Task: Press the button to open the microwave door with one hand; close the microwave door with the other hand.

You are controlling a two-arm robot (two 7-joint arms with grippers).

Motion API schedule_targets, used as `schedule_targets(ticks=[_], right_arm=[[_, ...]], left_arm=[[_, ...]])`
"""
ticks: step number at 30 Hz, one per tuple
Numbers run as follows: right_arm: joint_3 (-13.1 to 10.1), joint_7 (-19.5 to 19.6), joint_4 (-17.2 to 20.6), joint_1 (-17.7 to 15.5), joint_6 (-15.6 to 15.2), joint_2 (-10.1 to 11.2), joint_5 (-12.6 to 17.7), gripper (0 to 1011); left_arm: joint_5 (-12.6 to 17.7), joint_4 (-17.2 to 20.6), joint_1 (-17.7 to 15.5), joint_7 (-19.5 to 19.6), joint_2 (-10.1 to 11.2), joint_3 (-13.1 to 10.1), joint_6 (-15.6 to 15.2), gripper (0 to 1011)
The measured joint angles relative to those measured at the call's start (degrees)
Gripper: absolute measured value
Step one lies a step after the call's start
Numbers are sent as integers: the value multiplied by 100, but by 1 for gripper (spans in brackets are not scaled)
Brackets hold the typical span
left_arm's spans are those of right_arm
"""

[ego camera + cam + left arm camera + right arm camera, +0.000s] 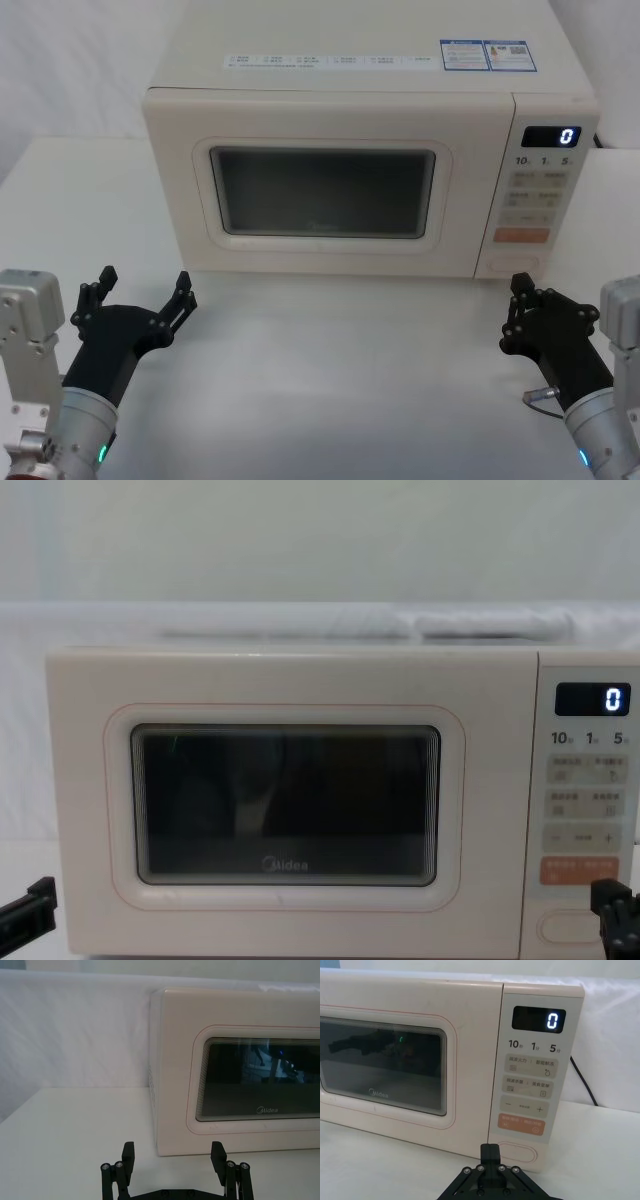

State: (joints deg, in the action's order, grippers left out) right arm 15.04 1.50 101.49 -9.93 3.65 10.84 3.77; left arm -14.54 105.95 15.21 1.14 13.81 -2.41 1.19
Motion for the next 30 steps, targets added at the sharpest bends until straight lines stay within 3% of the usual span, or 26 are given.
schedule_targets(ticks=[8, 14, 30], right_arm=[[-122, -328, -2, 24, -79, -92, 198, 0], [-254, -610, -87, 122, -346, -208, 428, 0], [-662, -830, -583, 528, -717, -352, 681, 0]], left_arm=[[0, 0, 0, 0, 0, -1, 0, 1001], [0, 0, 0, 0, 0, 0, 0, 1001], [0, 0, 0, 0, 0, 0, 0, 1001]])
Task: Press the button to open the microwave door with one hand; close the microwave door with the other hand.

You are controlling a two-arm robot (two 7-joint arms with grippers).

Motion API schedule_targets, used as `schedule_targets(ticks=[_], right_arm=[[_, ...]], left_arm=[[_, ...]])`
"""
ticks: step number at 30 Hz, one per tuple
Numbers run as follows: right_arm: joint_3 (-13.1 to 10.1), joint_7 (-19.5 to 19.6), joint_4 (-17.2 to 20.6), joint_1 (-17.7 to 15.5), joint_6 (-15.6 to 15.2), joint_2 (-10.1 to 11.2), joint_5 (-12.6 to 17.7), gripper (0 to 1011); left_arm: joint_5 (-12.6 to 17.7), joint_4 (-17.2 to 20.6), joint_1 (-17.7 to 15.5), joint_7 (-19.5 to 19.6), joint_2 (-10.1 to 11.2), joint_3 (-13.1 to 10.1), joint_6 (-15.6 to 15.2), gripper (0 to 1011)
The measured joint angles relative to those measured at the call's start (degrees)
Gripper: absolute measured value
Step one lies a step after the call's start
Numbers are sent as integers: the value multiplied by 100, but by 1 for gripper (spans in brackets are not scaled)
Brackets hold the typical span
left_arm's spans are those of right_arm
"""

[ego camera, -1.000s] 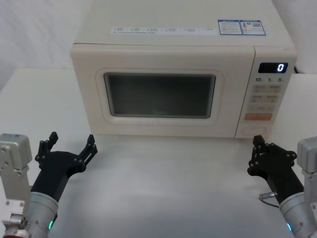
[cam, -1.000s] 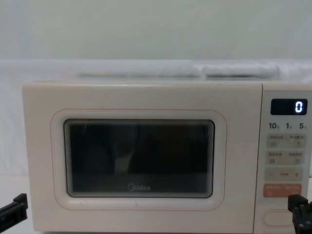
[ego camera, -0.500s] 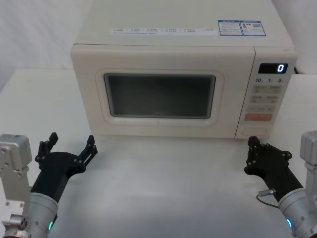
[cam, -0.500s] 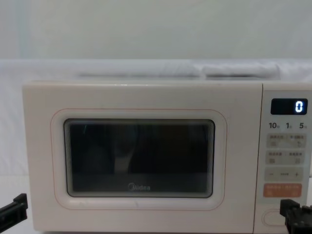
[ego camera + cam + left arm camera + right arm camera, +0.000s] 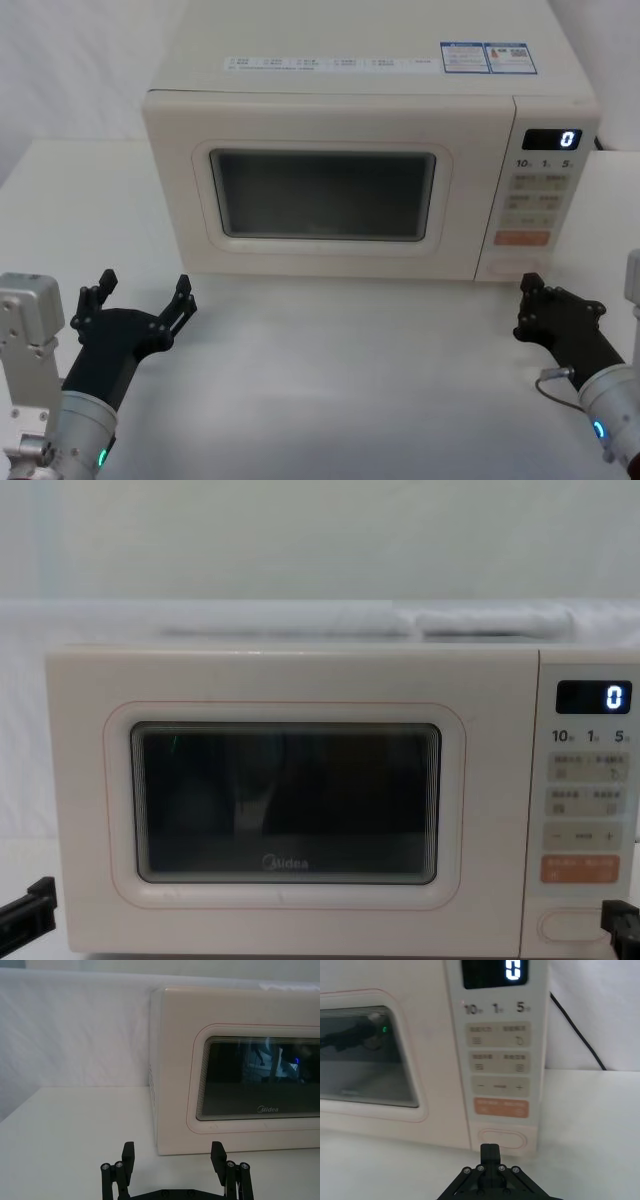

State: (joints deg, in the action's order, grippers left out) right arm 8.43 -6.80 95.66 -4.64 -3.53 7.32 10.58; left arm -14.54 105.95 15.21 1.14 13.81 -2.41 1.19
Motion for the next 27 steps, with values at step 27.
schedule_targets(ticks=[27], right_arm=[[-111, -130, -1130, 759, 77, -86, 389, 0]], left_arm=[[0, 0, 0, 0, 0, 0, 0, 1001]])
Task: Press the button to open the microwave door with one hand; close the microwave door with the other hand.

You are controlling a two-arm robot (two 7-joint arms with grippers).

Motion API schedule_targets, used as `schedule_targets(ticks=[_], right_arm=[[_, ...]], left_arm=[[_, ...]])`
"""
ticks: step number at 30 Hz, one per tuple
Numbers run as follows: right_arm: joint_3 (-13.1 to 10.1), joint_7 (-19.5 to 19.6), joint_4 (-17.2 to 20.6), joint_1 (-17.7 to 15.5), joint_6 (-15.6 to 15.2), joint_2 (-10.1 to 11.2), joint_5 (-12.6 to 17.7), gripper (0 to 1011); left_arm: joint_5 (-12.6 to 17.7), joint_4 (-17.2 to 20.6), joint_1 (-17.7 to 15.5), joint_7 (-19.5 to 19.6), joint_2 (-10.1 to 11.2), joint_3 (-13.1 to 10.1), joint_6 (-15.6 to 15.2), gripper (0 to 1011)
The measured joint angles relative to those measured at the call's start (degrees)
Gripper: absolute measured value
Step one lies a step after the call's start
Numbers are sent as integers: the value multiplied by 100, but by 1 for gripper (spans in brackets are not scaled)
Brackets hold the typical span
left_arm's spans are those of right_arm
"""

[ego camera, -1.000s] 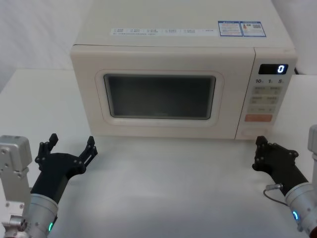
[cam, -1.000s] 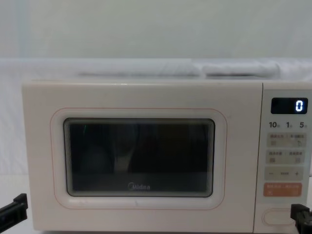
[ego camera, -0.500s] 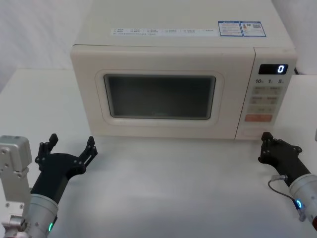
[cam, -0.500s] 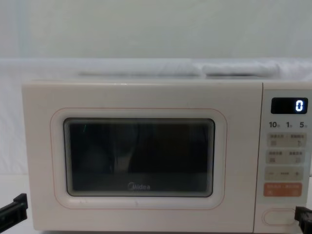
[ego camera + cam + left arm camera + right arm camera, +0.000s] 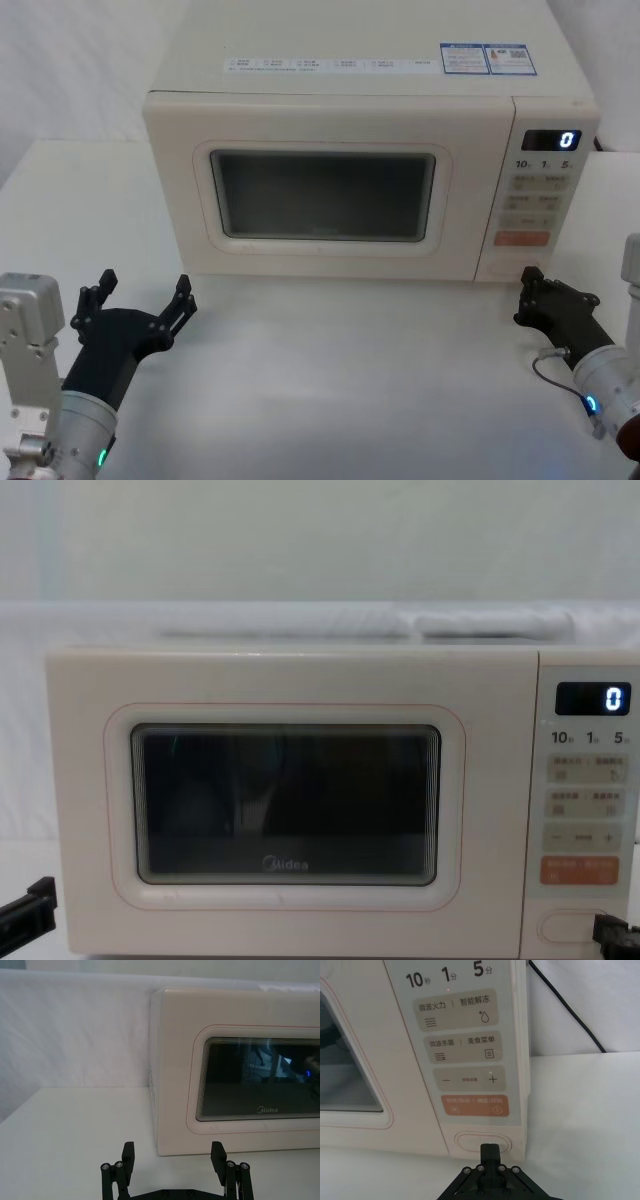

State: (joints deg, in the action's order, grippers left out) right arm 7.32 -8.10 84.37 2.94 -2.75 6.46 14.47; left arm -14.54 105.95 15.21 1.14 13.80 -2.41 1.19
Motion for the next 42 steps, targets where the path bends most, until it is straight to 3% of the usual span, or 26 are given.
schedule_targets(ticks=[17, 42], right_arm=[[181, 154, -50, 63, 60, -59, -390, 0], [223, 195, -126, 206, -96, -171, -731, 0]], left_arm=[[0, 0, 0, 0, 0, 0, 0, 1001], [0, 0, 0, 0, 0, 0, 0, 1001]])
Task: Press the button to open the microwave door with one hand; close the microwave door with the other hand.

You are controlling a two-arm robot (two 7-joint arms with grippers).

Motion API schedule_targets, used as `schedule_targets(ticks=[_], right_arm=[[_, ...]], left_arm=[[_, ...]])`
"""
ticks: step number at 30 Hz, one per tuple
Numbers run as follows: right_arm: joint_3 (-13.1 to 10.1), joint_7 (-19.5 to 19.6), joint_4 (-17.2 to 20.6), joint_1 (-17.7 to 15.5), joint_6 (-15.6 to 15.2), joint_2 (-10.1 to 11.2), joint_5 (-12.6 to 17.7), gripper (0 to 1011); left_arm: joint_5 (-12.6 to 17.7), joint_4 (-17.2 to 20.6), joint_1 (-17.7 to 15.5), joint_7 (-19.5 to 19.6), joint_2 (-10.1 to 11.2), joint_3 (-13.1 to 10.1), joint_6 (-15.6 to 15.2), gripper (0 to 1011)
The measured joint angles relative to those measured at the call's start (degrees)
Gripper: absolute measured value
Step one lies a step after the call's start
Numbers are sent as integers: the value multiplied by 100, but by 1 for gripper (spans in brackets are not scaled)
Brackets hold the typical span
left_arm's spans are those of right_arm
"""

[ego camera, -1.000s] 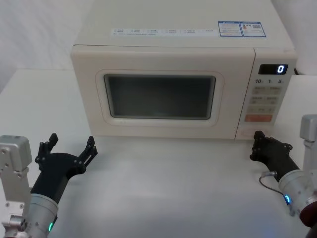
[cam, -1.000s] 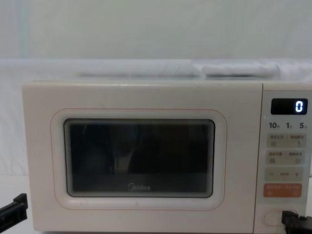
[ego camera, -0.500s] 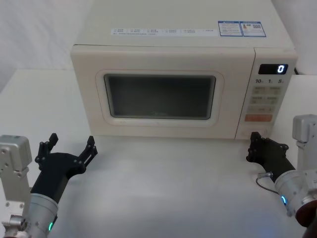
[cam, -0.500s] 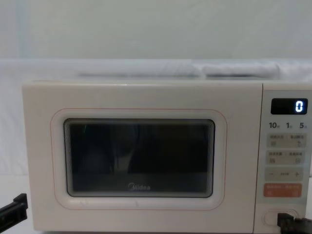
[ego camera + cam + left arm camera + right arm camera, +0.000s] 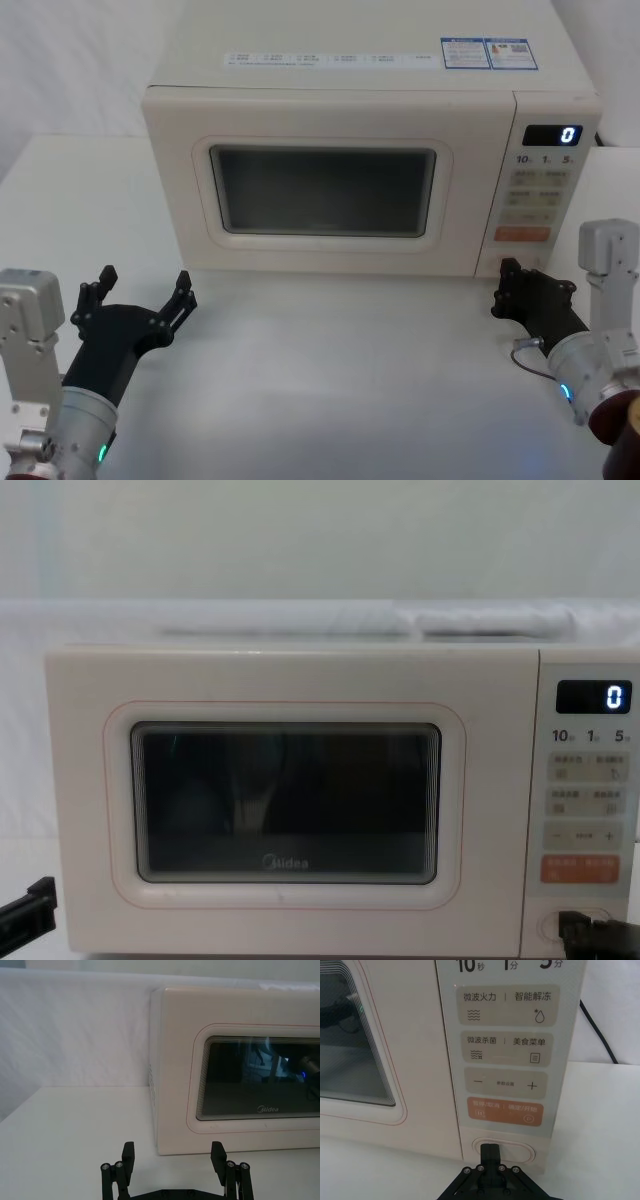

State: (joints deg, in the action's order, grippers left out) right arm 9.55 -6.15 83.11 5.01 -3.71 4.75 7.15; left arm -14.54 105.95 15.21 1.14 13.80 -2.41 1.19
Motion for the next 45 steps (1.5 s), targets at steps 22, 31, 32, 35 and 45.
schedule_targets(ticks=[22, 31, 32, 35, 45], right_arm=[[-71, 70, -83, 98, -176, -99, -203, 0], [-94, 81, -172, 163, -171, -138, -253, 0], [-95, 82, -178, 168, -170, -140, -258, 0], [-104, 85, -212, 192, -165, -156, -273, 0], [-157, 76, -376, 321, -121, -178, -294, 0]], left_arm=[[0, 0, 0, 0, 1, 0, 0, 1001], [0, 0, 0, 0, 1, 0, 0, 1001], [0, 0, 0, 0, 1, 0, 0, 1001], [0, 0, 0, 0, 1, 0, 0, 1001], [0, 0, 0, 0, 0, 0, 0, 1001]])
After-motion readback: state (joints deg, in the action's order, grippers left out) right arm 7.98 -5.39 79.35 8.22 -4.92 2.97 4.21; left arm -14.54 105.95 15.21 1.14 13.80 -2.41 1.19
